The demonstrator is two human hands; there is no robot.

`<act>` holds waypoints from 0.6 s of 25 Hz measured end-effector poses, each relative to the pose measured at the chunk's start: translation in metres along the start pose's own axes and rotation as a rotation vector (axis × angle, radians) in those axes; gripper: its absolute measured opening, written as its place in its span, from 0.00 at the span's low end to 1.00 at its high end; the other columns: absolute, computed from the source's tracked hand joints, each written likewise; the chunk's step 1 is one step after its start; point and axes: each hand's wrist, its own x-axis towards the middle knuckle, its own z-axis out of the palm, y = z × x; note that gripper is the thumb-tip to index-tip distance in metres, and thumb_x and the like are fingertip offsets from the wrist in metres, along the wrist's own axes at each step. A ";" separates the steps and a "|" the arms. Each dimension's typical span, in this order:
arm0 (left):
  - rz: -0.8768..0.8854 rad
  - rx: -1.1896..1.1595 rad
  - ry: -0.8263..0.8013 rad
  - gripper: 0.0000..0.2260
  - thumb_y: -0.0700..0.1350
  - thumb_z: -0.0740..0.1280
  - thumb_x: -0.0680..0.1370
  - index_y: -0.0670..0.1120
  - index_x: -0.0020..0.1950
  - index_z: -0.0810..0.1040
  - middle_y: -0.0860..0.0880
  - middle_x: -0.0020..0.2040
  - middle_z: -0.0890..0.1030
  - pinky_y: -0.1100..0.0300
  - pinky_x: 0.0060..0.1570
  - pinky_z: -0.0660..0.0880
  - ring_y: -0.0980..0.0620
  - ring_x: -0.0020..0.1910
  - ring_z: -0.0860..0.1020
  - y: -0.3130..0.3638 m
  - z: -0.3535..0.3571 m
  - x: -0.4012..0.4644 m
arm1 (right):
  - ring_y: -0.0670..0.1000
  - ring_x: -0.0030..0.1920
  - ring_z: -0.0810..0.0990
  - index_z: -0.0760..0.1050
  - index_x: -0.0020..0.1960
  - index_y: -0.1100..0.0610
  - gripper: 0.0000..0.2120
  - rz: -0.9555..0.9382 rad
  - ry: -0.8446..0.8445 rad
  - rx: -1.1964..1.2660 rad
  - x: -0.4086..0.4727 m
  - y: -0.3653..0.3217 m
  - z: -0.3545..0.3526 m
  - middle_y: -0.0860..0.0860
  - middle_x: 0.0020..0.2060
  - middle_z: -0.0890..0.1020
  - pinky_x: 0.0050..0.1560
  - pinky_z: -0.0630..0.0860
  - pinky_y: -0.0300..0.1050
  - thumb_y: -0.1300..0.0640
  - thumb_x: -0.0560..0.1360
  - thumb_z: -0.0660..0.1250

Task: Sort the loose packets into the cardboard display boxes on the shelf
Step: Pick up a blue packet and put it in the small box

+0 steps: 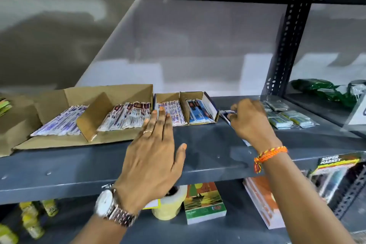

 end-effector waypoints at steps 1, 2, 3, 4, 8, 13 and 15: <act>0.007 -0.005 -0.003 0.36 0.62 0.41 0.80 0.40 0.82 0.49 0.42 0.82 0.50 0.55 0.78 0.44 0.47 0.81 0.47 0.001 0.003 -0.005 | 0.65 0.52 0.77 0.77 0.50 0.64 0.09 0.005 0.006 -0.016 -0.006 0.005 0.004 0.65 0.48 0.80 0.48 0.73 0.51 0.60 0.73 0.67; 0.031 -0.022 -0.012 0.36 0.62 0.41 0.80 0.40 0.82 0.49 0.42 0.82 0.49 0.55 0.77 0.43 0.48 0.81 0.47 0.001 0.007 -0.008 | 0.65 0.51 0.78 0.76 0.50 0.64 0.09 0.009 0.025 -0.040 -0.008 0.007 0.007 0.65 0.48 0.80 0.48 0.73 0.51 0.60 0.72 0.68; 0.034 -0.012 -0.023 0.37 0.63 0.40 0.79 0.40 0.82 0.48 0.42 0.82 0.49 0.56 0.77 0.41 0.48 0.81 0.46 0.003 0.011 -0.013 | 0.65 0.50 0.78 0.76 0.49 0.65 0.09 0.016 0.014 -0.070 -0.014 0.011 0.012 0.66 0.48 0.80 0.48 0.74 0.52 0.61 0.72 0.69; 0.045 -0.012 -0.034 0.37 0.63 0.39 0.79 0.41 0.82 0.47 0.42 0.82 0.48 0.57 0.76 0.39 0.48 0.81 0.46 0.004 0.015 -0.017 | 0.66 0.49 0.78 0.76 0.49 0.65 0.08 0.015 0.011 -0.097 -0.018 0.012 0.014 0.66 0.48 0.80 0.47 0.74 0.52 0.62 0.72 0.69; 0.056 -0.018 -0.096 0.40 0.67 0.34 0.78 0.43 0.82 0.46 0.45 0.83 0.46 0.61 0.73 0.37 0.51 0.81 0.45 0.007 0.019 -0.022 | 0.65 0.49 0.79 0.76 0.49 0.65 0.07 -0.021 0.035 -0.146 -0.016 0.013 0.013 0.65 0.48 0.80 0.47 0.74 0.50 0.63 0.72 0.68; 0.026 0.060 -0.166 0.46 0.75 0.39 0.77 0.40 0.79 0.62 0.42 0.78 0.63 0.56 0.70 0.62 0.47 0.76 0.66 0.007 0.018 -0.032 | 0.64 0.51 0.79 0.75 0.50 0.66 0.10 -0.002 0.054 -0.208 -0.018 0.010 0.013 0.66 0.49 0.80 0.45 0.72 0.49 0.59 0.74 0.68; 0.009 0.091 -0.166 0.46 0.75 0.45 0.77 0.39 0.74 0.71 0.41 0.73 0.72 0.53 0.62 0.74 0.45 0.69 0.74 0.006 0.023 -0.032 | 0.65 0.52 0.79 0.75 0.52 0.66 0.12 0.028 0.053 -0.218 -0.020 0.008 0.011 0.66 0.51 0.79 0.46 0.74 0.50 0.58 0.75 0.68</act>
